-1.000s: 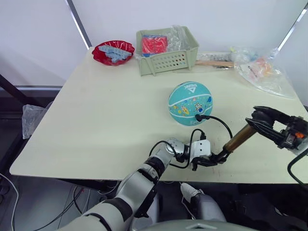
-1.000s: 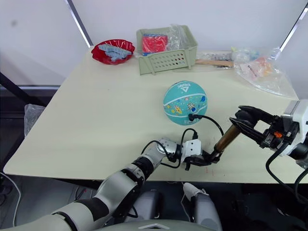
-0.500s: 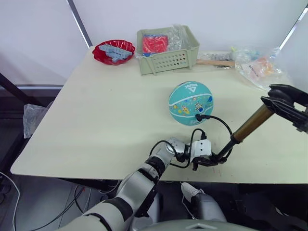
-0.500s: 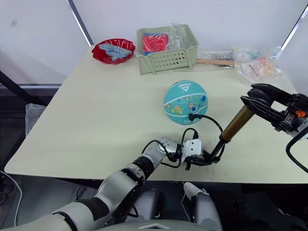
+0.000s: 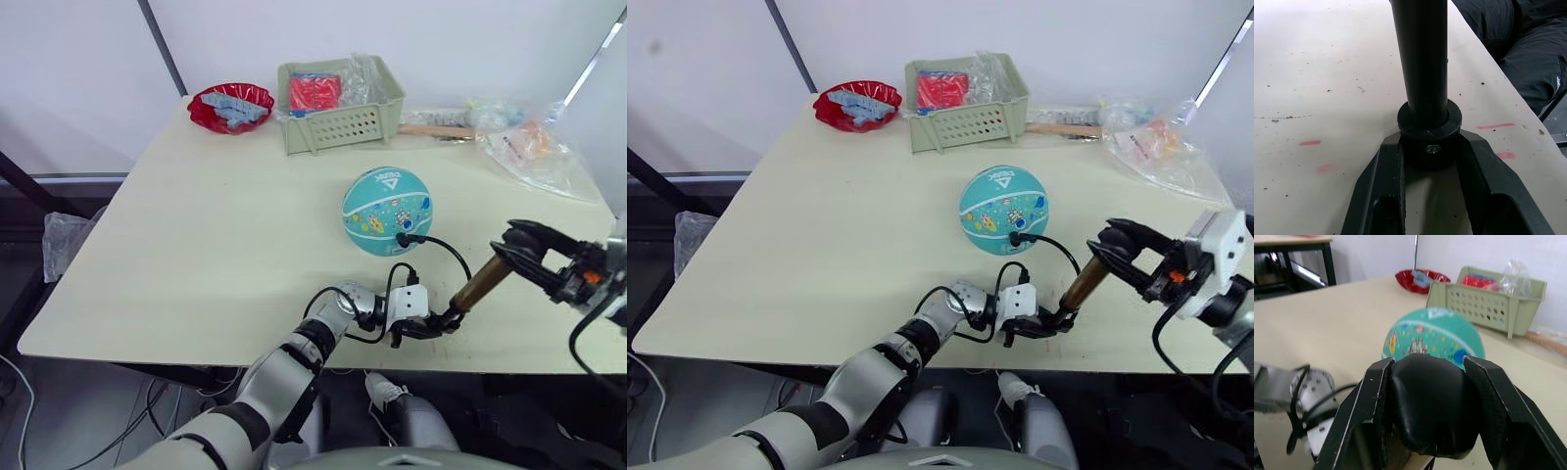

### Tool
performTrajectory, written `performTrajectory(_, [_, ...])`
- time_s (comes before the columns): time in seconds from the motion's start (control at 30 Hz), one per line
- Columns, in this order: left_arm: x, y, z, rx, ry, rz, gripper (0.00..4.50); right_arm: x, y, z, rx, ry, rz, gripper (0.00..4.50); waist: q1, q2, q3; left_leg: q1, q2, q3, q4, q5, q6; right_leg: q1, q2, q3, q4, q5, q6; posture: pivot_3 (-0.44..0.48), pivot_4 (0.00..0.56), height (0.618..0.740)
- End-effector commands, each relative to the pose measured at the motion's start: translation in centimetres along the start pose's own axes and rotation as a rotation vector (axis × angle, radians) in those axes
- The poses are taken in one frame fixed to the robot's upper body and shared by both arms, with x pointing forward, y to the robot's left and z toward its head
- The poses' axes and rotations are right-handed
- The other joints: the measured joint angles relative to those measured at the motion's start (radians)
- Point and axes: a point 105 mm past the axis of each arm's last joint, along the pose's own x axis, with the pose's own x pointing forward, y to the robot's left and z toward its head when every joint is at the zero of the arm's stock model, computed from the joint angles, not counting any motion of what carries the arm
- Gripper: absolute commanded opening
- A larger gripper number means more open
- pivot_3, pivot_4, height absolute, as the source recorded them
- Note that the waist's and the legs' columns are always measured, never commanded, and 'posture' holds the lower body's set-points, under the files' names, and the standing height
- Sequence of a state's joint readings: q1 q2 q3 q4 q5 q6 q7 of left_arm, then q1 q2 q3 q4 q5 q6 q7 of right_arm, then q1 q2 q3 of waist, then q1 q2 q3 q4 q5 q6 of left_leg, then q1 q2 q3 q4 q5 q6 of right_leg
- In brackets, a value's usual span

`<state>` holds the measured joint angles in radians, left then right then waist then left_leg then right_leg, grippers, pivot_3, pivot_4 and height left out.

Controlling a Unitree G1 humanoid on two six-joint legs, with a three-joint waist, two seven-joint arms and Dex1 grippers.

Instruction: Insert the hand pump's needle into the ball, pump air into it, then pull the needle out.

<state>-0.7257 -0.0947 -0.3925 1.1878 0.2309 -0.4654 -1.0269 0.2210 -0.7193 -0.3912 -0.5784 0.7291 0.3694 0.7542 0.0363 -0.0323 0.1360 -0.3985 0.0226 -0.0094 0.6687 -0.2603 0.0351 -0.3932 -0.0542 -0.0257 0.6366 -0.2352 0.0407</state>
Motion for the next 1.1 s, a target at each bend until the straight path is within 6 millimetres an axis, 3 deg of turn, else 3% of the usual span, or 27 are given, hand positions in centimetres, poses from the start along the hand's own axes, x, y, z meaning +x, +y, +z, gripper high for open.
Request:
performTrajectory(0.03, [-0.1, -2.5, -3.5, -0.092, 0.117, -0.077, 1.05, -0.3, 0.8, -4.2, 0.060, 0.123, 0.021, 1.72, 0.000, 0.000, -0.001, 0.000, 0.000, 0.000, 0.000, 0.000, 0.000, 0.000, 0.000, 0.000, 0.000, -0.001, -0.002, 0.000, 0.150, 0.738])
performTrajectory(0.23, [-0.2, -2.3, -3.5, -0.090, 0.122, -0.075, 1.05, 0.4, 2.2, -6.0, 0.061, 0.125, 0.040, 1.72, 0.000, -0.001, -0.002, 0.001, 0.000, 0.000, 0.000, 0.000, 0.000, 0.001, 0.000, 0.000, 0.000, -0.001, -0.003, 0.000, 0.150, 0.738])
performTrajectory(0.43, [-0.2, -2.3, -3.5, -0.092, 0.121, -0.074, 1.05, 0.7, 2.3, -4.9, 0.039, 0.091, 0.041, 1.72, 0.000, 0.000, -0.003, 0.001, 0.000, 0.000, 0.000, 0.000, 0.000, 0.001, 0.000, -0.001, 0.000, -0.001, -0.003, 0.000, 0.150, 0.738])
performTrajectory(0.6, [-0.2, -2.4, -3.6, -0.093, 0.123, -0.076, 1.05, 0.5, 1.3, -2.2, -0.009, 0.040, 0.027, 1.72, 0.001, 0.001, -0.002, 0.001, 0.000, 0.000, 0.000, 0.000, 0.000, 0.001, 0.000, -0.001, 0.000, -0.001, -0.004, 0.000, 0.150, 0.738])
performTrajectory(0.73, [-0.2, -2.4, -3.5, -0.092, 0.124, -0.076, 1.05, -0.2, -0.2, 1.9, -0.060, -0.040, 0.010, 1.72, 0.002, 0.006, 0.001, -0.001, 0.000, 0.000, 0.000, 0.000, 0.000, 0.000, -0.001, 0.000, 0.000, 0.000, -0.004, 0.000, 0.150, 0.738])
performTrajectory(1.1, [0.2, -2.5, -3.3, -0.089, 0.120, -0.084, 1.05, -1.7, -1.7, 8.8, -0.132, -0.135, 0.009, 1.72, 0.003, 0.009, 0.004, -0.002, -0.001, 0.001, 0.000, 0.000, 0.000, -0.001, -0.002, 0.000, 0.000, 0.000, -0.004, 0.000, 0.150, 0.738])
